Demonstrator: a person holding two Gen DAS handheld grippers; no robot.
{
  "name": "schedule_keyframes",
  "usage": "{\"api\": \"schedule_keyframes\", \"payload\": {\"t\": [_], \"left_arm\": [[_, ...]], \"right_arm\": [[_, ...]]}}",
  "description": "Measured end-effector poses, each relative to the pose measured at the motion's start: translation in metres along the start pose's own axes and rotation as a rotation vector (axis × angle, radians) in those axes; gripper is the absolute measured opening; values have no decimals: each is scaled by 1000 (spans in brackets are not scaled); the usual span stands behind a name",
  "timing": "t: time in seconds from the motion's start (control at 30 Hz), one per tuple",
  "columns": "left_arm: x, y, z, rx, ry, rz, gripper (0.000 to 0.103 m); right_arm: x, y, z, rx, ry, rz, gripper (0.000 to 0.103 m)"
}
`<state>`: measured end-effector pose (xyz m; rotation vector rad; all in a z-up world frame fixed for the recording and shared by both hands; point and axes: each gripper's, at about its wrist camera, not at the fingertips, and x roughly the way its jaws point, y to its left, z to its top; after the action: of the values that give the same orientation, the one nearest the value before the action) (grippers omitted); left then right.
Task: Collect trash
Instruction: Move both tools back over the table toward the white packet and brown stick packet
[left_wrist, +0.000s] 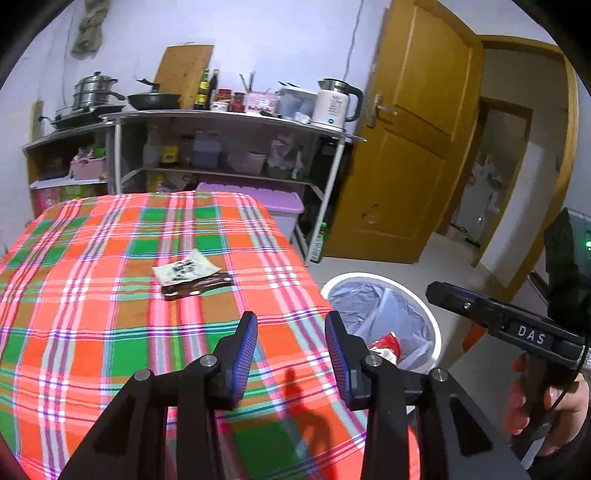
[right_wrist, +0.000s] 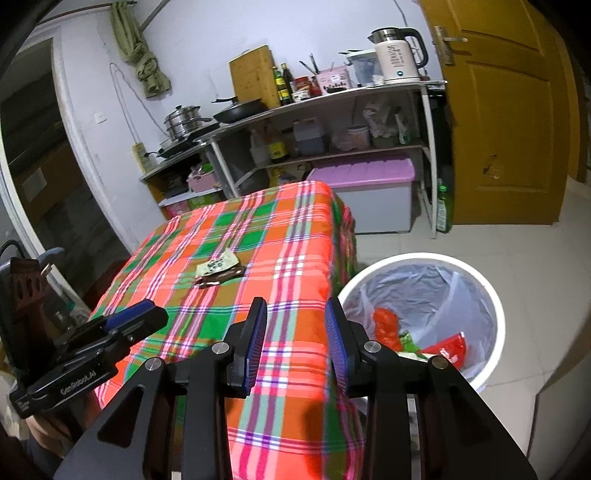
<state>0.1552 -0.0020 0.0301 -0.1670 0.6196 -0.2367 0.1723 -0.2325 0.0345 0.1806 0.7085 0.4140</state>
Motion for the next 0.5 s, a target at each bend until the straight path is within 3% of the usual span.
{"api": "schedule_keyframes", "payload": {"t": [0.5], "left_arm": [[-12,53,-2,-85,-15,86,38]], "right_arm": [[28,38,2,-61,43,60,38]]}}
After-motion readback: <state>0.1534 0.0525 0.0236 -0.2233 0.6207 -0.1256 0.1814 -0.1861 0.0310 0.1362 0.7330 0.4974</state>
